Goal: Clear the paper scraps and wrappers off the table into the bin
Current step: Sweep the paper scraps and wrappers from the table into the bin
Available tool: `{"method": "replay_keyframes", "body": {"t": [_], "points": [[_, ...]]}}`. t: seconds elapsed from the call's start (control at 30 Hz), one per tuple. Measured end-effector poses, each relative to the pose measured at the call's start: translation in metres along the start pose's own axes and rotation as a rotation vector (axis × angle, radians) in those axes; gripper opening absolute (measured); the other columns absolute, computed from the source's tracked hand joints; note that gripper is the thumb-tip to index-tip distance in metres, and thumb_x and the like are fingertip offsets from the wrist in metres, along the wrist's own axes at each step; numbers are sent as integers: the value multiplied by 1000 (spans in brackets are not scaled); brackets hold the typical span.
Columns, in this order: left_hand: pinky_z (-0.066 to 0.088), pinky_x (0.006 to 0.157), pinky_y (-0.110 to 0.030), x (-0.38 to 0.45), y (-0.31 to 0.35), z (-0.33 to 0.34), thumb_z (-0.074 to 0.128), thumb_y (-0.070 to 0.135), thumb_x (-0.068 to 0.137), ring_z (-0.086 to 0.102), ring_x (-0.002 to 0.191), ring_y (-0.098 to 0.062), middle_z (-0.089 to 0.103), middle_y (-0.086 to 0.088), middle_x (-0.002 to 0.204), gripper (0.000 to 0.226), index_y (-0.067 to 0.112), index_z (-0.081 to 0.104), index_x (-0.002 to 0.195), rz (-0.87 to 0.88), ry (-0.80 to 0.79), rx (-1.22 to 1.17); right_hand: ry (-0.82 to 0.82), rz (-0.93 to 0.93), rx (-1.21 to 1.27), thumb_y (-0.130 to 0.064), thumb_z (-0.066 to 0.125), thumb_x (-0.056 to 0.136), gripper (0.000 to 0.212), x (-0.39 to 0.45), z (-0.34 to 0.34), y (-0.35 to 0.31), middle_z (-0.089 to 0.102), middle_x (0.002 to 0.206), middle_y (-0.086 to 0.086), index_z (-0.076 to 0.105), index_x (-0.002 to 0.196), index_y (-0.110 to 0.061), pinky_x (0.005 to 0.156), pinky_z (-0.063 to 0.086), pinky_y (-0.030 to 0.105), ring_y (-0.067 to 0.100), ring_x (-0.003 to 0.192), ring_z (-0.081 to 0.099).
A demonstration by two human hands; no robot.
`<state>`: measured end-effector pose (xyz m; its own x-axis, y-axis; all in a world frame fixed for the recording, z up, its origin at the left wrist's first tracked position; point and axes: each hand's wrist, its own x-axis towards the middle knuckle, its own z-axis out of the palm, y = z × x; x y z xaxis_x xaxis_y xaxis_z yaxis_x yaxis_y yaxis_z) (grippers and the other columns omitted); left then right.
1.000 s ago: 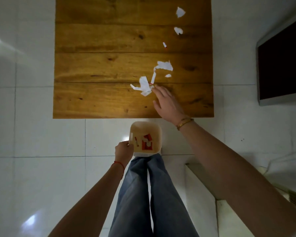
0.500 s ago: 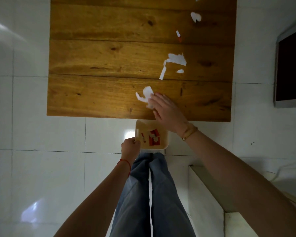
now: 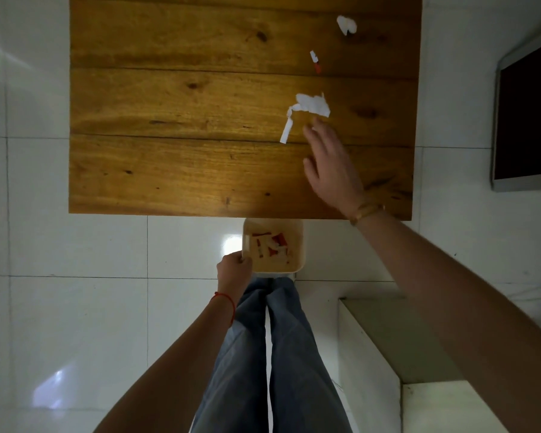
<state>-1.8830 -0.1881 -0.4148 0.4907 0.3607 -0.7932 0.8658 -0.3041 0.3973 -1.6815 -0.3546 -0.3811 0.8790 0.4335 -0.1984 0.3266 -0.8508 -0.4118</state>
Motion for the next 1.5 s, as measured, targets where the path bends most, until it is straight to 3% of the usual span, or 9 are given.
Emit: {"method": "replay_keyframes", "body": {"t": [0.13, 0.3, 0.57, 0.67, 0.83, 1.0, 1.17, 1.4, 1.5], "points": [[38, 50, -18, 1, -1, 2, 43, 7, 86, 45, 49, -12, 49, 1, 50, 35, 15, 50, 53, 4, -3, 8, -85, 115, 42, -27, 39, 99, 61, 47, -6, 11, 0, 161, 7, 10, 152, -20, 118, 19, 43, 27, 148, 3], [36, 49, -17, 1, 0, 3, 42, 7, 85, 43, 48, -12, 48, 2, 49, 33, 14, 50, 53, 18, 6, 21, -187, 6, 38, -28, 38, 99, 59, 54, 10, -8, 3, 161, 6, 13, 151, -17, 120, 13, 44, 24, 148, 0], [35, 48, -18, -5, 1, -3, 42, 5, 84, 44, 50, -15, 48, 0, 50, 32, 12, 51, 54, 17, 13, 37, -242, -230, 22, -28, 30, 101, 54, -45, 48, -45, 8, 161, 5, 16, 151, -13, 118, 21, 43, 18, 148, -3], [28, 46, -19, -14, 2, -4, 42, 3, 81, 35, 45, -12, 41, 2, 46, 38, 17, 42, 47, 27, 21, 57, -300, -297, 29, -27, 24, 103, 52, -90, 61, -54, 4, 161, 5, 10, 152, -13, 120, 10, 41, 17, 148, -6], [23, 50, -26, -32, -2, -7, 40, 0, 79, 27, 49, -16, 34, -2, 48, 27, 8, 37, 53, 13, 14, 58, -381, -263, 79, -30, 25, 103, 48, -143, 68, -68, 26, 157, 6, 26, 148, -12, 118, 24, 38, 19, 145, 20], [22, 49, -24, -56, -6, -16, 40, 1, 79, 27, 49, -15, 33, 0, 47, 36, 15, 31, 47, 7, 4, 75, -270, -66, 184, -27, 32, 102, 45, -171, 49, -76, 36, 151, 4, 36, 144, -14, 113, 33, 36, 20, 137, 35], [27, 47, -20, -88, 4, -35, 42, 2, 81, 34, 46, -12, 40, 2, 46, 41, 19, 38, 44, 58, -16, 113, -114, 39, 201, -25, 39, 100, 45, -185, 12, -82, 39, 148, 7, 36, 143, -12, 115, 28, 31, 19, 137, 35], [31, 47, -18, -130, 39, -67, 44, 7, 85, 39, 46, -9, 46, -1, 51, 34, 9, 51, 51, 149, -42, 136, 5, 148, 236, -25, 42, 98, 45, -213, -38, -93, 45, 143, 9, 40, 140, -10, 111, 36, 35, 20, 132, 41], [32, 48, -18, -144, 55, -79, 45, 9, 86, 41, 46, -9, 47, 3, 47, 42, 18, 46, 45, 239, -43, 147, 94, 218, 234, -25, 45, 96, 42, -226, -57, -98, 51, 137, 6, 44, 136, -12, 106, 41, 31, 17, 126, 46]]}}
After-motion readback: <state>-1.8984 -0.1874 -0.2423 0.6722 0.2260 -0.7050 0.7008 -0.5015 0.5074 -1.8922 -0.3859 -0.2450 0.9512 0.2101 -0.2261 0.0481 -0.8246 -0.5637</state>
